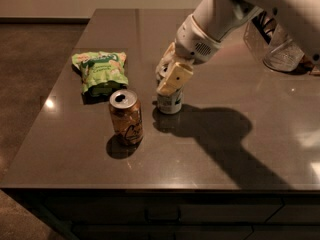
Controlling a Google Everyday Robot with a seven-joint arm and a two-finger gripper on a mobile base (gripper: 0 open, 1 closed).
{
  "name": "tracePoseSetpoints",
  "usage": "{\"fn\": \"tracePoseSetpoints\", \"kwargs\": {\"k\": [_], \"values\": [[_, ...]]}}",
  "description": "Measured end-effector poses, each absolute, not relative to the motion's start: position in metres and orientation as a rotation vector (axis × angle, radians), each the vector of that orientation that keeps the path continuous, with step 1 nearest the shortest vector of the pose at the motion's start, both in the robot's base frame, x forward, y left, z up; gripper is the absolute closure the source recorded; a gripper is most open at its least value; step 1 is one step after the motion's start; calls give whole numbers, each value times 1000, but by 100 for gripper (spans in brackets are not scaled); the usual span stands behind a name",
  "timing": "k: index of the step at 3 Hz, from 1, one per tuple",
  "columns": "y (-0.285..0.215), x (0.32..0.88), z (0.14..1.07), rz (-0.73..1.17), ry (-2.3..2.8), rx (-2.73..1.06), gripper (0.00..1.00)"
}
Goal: Move 7up can near orange can
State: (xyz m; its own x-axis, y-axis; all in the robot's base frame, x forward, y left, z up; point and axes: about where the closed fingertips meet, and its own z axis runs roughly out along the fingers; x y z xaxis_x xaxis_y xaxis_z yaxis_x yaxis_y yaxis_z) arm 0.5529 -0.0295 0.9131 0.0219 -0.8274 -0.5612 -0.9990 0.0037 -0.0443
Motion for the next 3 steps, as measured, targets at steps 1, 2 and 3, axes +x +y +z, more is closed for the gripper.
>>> {"fn": "tracePoseSetpoints", "kwargs": {"k": [1,2,3], "values": [[-19,533,926,559,1774,-1913,100],[-12,523,937,580,1728,-1934,100],[-7,516,936,602,1716,-1962,100]]}}
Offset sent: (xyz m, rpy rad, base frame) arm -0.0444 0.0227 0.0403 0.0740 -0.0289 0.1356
